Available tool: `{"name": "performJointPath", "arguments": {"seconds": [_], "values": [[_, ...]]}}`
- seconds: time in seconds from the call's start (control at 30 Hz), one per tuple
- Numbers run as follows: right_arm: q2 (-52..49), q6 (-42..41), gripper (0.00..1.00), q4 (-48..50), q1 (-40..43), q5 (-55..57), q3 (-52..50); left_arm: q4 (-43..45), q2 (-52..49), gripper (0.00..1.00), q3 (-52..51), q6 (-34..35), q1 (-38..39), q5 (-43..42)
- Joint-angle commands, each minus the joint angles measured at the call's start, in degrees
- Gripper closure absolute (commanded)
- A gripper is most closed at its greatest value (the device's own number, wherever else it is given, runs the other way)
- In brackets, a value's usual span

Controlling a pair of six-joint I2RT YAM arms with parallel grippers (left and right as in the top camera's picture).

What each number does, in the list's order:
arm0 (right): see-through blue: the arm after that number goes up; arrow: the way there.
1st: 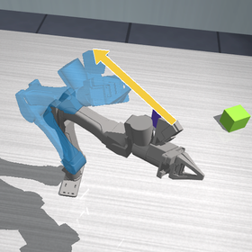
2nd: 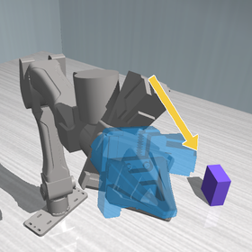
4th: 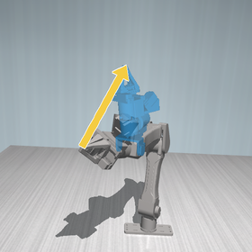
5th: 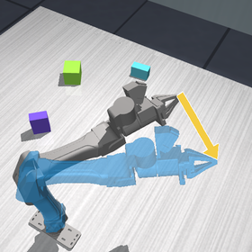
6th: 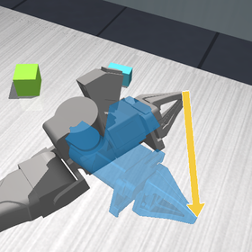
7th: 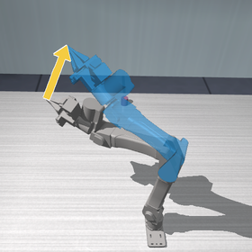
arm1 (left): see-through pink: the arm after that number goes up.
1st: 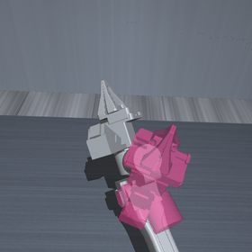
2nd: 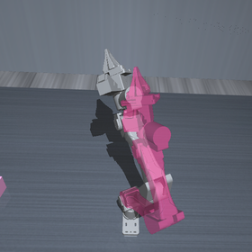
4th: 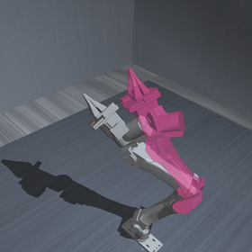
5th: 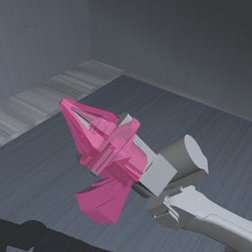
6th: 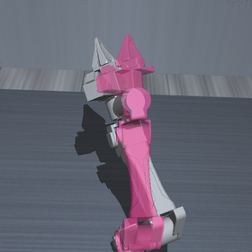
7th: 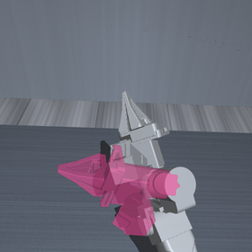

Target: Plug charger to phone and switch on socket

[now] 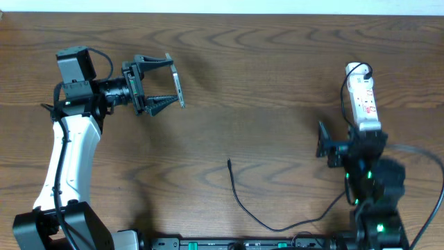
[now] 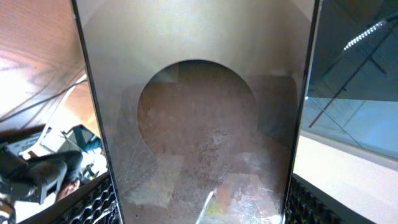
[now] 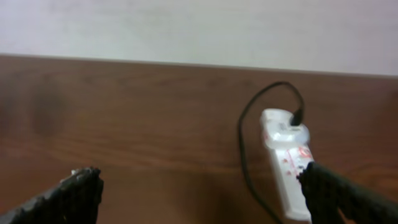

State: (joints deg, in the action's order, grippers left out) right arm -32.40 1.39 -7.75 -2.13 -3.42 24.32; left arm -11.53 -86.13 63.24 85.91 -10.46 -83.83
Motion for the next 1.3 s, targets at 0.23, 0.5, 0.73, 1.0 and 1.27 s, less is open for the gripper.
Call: {"name": "performJointPath", "arguments": {"seconds": [0.23, 0.5, 0.73, 1.0, 1.27], "values": [[-28.81, -1.79, 0.01, -5.27, -0.55, -35.3, 24.22, 0.33, 0.94, 0.93, 2.03, 0.13, -0.31, -2.27], [-42.66, -10.62, 0.01, 6.75, -0.74, -62.16, 28.65, 0.35, 0.94, 0.93, 2.03, 0.07, -0.31, -1.44], [-51.21, -20.37, 0.01, 21.75, -4.46, -65.07, 28.65, 0.35, 0.94, 0.93, 2.03, -0.66, -0.28, -0.55], [-52.3, -32.89, 0.01, 30.64, -9.53, -59.54, 28.65, 0.33, 0.94, 0.93, 1.97, -1.6, -0.28, 0.9], [-52.37, -40.24, 0.07, 31.47, -9.92, -51.69, 28.61, 0.35, 0.94, 0.93, 1.97, -1.62, -0.28, 0.96]]}}
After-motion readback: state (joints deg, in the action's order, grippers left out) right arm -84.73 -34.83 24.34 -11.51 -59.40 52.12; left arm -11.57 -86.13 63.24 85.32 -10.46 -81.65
